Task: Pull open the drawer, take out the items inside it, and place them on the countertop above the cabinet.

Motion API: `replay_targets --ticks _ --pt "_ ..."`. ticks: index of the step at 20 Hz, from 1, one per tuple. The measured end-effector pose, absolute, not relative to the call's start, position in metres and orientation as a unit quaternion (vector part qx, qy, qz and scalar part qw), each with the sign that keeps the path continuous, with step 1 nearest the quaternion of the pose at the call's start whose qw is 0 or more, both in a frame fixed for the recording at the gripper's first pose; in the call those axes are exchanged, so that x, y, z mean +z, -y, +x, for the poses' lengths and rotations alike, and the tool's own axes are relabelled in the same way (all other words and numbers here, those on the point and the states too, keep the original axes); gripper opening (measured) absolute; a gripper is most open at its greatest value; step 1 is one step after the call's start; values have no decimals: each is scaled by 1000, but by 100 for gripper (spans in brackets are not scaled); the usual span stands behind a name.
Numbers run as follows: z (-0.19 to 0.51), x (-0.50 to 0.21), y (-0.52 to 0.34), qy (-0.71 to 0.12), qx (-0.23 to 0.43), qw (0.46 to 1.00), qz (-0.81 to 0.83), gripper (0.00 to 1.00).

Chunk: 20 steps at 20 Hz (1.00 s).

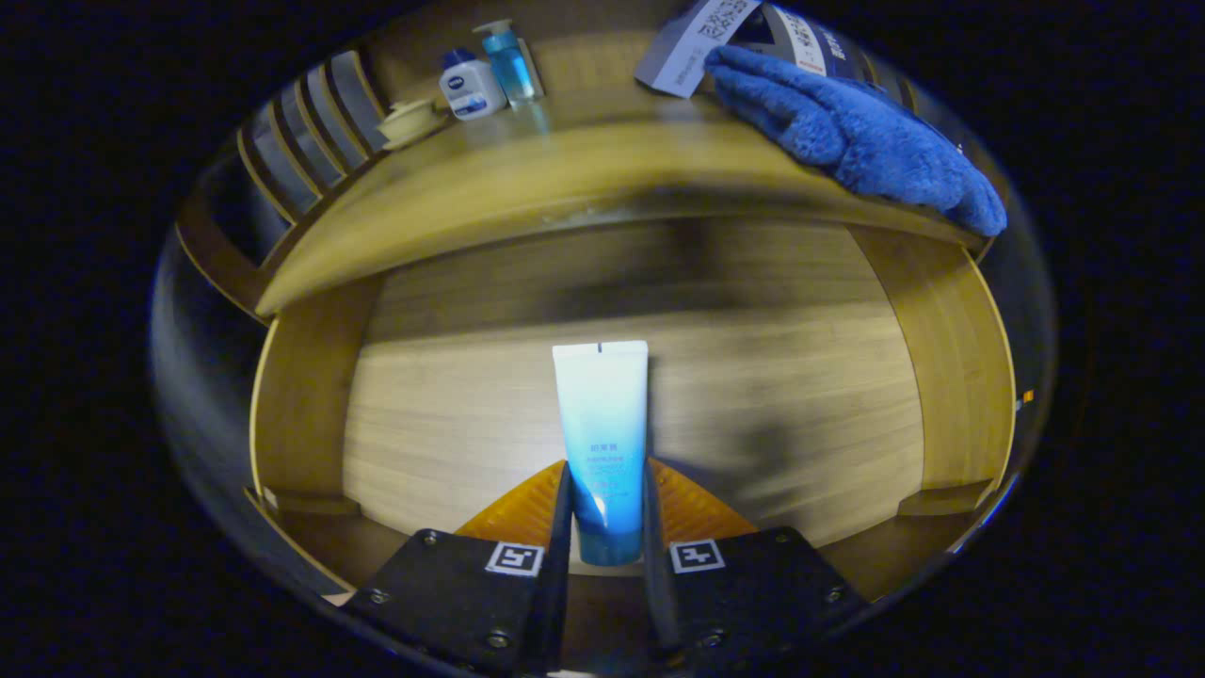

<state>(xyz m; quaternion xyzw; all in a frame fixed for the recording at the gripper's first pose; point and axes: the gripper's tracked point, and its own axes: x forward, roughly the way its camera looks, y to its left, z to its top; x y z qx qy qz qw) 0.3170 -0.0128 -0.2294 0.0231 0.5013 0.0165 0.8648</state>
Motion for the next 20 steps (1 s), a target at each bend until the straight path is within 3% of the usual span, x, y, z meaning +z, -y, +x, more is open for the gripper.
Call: replay_targets --ticks 13,20 --pt "308 -134 -9 -298 58 952 32 34" --pt "375 -99 -20 -248 38 968 24 34"
